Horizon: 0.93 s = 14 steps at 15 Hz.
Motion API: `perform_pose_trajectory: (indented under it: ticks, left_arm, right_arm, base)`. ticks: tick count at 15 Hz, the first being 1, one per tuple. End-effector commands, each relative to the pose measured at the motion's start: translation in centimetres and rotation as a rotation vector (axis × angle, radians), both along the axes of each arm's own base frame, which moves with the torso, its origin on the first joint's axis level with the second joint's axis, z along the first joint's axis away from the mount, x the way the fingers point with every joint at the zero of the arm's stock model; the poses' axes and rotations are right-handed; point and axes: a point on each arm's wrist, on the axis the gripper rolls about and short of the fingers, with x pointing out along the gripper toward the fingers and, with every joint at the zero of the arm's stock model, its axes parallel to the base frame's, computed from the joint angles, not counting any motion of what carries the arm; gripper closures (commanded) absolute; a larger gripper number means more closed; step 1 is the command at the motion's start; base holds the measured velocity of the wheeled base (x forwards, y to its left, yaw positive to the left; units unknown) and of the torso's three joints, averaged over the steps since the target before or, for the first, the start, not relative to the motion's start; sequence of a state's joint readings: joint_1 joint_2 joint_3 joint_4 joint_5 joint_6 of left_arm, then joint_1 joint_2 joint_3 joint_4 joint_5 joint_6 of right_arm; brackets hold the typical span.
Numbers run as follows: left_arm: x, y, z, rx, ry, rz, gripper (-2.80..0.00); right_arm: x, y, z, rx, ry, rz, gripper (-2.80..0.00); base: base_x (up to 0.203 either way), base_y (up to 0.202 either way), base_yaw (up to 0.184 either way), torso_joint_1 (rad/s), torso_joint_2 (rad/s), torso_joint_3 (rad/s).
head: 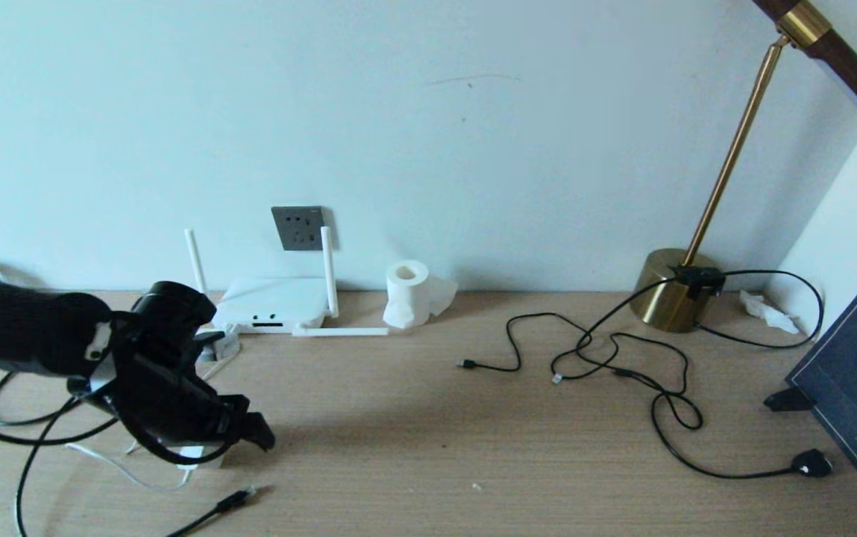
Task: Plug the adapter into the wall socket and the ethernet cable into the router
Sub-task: Pick up plug
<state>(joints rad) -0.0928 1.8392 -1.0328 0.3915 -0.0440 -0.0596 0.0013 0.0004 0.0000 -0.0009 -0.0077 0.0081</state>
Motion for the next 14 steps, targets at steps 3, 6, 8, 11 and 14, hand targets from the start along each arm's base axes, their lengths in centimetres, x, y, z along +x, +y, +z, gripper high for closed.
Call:
perform_pose_trajectory:
  ticks: [3,6,8,11,14]
  left_arm:
    - [-0.2,-0.2,0.2,0.003,-0.016,-0.007,-2.8]
    - [-0.1,-0.4,-0.4,0.007,-0.03,-0.008,-2.8]
    - [-0.4,-0.5,-0.4,0.006,-0.039,-0.009,-2.8]
    - [-0.1,0.0,0.8,0.009,-0.087,0.006,-2.8]
    - [-0.1,0.2,1.4,0.01,-0.117,0.006,-2.8]
  right_arm:
    - [0.0,0.0,0.0,0.0,0.001,-0.001,-2.8]
    - [0.0,0.0,0.0,0.0,0.001,-0.001,-2.8]
    - [0.0,0.0,0.0,0.0,0.001,0.0,-2.8]
    - [0.0,0.0,0.0,0.0,0.001,0.0,-2.8]
    - [0.0,0.0,0.0,0.0,-0.001,0.0,-2.8]
  base:
    - [0.0,0.0,0.0,0.0,0.0,0.0]
    - [0.0,0.0,0.0,0.0,0.0,0.0]
    - [0.0,0.0,0.0,0.0,0.0,0.0]
    - [0.0,0.0,0.0,0.0,0.0,0.0]
    - [0.0,0.0,0.0,0.0,0.0,0.0]
